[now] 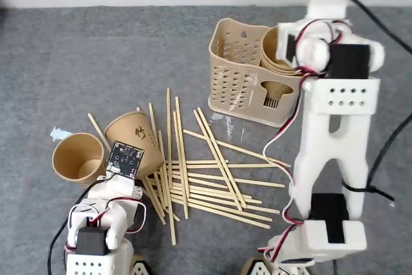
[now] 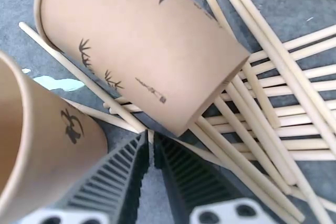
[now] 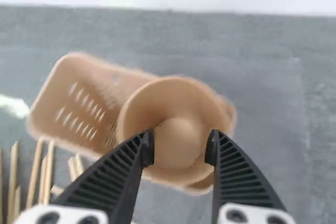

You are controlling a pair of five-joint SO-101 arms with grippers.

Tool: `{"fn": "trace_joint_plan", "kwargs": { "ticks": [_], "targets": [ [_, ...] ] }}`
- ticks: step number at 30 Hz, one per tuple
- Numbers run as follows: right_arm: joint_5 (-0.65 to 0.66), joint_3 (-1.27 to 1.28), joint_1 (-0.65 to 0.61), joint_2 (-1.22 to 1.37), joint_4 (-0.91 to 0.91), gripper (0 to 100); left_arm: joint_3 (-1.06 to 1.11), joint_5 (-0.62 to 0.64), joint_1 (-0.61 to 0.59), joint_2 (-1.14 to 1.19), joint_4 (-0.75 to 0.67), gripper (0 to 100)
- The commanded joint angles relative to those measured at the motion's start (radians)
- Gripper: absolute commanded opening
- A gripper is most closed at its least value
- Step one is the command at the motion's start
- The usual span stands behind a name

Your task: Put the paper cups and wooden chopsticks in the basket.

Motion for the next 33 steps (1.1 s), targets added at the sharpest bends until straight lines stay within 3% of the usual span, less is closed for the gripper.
{"fn": "trace_joint_plan", "kwargs": {
  "ticks": [1, 6, 13, 21, 33],
  "targets": [
    [-0.006, -0.043, -0.070, -0.101, 0.104, 18.0, -0.005, -0.002, -0.005, -0.014, 0.003, 2],
    [-0.014, -0.031, -0.186, -0.114, 0.274, 18.0, -0.005, -0.002, -0.005, -0.014, 0.003, 2],
    [-0.011, 0.176, -0.237, -0.228, 0.271, 18.0, -0.005, -0.002, -0.005, -0.014, 0.003, 2],
    [-0.012, 0.582, -0.337, -0.518, 0.260, 18.0, -0.005, -0.002, -0.005, -0.014, 0.003, 2],
    [-0.026, 0.744, -0.390, -0.661, 0.259, 18.0, -0.005, -0.006, -0.012, -0.014, 0.003, 2]
  ]
}}
